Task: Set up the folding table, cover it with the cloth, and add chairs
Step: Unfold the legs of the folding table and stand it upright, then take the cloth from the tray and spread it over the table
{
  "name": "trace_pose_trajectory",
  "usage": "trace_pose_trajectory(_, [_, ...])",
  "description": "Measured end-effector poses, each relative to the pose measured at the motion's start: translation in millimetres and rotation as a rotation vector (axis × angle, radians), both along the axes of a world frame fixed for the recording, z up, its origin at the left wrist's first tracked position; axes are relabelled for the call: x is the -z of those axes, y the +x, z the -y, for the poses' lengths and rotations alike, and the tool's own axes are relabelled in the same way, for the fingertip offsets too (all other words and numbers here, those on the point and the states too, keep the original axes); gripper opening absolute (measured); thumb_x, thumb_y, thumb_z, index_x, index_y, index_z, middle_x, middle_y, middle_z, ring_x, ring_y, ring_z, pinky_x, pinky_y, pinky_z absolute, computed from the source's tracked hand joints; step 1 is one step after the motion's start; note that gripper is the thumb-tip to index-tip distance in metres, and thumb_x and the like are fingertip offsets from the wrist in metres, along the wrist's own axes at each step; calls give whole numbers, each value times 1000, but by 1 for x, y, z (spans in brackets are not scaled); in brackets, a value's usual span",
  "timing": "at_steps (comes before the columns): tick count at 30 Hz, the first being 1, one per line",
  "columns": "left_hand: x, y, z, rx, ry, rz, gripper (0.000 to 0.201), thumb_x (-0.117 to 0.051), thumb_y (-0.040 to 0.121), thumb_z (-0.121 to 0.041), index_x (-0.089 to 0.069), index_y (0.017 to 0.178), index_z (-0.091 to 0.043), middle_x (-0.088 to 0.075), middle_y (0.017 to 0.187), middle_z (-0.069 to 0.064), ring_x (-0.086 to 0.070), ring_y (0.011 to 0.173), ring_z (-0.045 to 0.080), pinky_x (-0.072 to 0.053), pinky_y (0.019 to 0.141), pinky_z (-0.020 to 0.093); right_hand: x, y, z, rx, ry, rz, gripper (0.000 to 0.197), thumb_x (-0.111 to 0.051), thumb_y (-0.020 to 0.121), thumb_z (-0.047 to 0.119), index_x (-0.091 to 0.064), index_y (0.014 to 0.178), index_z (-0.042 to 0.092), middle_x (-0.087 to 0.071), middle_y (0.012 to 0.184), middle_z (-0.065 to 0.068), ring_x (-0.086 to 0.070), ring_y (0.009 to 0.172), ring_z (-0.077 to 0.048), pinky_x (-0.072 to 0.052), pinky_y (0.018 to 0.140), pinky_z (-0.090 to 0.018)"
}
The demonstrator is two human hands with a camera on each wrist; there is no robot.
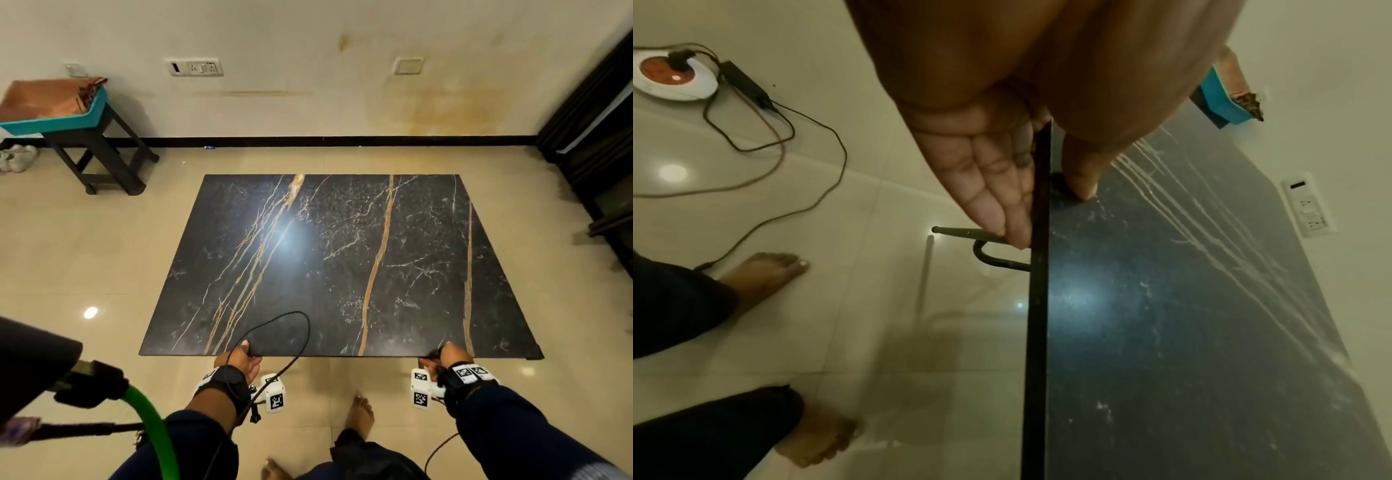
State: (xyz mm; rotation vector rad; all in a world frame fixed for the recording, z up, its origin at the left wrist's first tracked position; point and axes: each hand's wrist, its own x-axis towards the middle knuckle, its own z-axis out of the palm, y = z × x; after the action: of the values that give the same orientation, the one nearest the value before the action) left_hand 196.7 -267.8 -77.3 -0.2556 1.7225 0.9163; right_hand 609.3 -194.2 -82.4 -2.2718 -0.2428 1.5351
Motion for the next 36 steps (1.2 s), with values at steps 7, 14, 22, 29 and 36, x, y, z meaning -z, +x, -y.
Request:
trace_pose_trajectory(7, [-10,5,49,10,-45,90,51,-44,107,-31,-45,145,3,-50,146,23,-52,132,35,-38,107,37,4,-2,46,119,-21,-29,26,-50,95,19,-55,81,-2,-61,53,-23,-56,45,-31,-48,39,-29])
trace_pose_trajectory(14, [-9,19,75,62,-44,98,43,-51,104,-28,-48,139,-2,-53,137,28,-57,110,39,-39,100,39,31,22,65,182,-49,-94,41,-59,98,44,-60,105,4,-68,87,-26,-66,63,-34,-50,53,-30])
trace_pose_trajectory(22, [4,26,107,92,-101,60,64,-52,100,-47,-48,141,1,-63,127,20,-60,98,28,-44,84,35,42,48,84,99,-119,-89,52,-60,94,52,-59,109,2,-60,58,-17,-50,39,-22,-40,45,-23])
trace_pose_trajectory(29, [3,32,123,142,-80,46,63,-53,102,-39,-37,151,-2,-53,140,28,-58,98,34,-38,100,44,41,55,105,103,-98,-97,49,-59,95,51,-57,90,2,-55,47,-14,-43,25,-19,-35,31,-19])
trace_pose_trajectory(36, [-1,30,147,124,-28,146,63,-57,98,-44,-45,144,-4,-56,128,21,-60,83,29,-47,76,36,41,51,135,135,-54,-90,42,-61,91,49,-60,98,8,-53,59,-15,-40,29,-17,-36,36,-18])
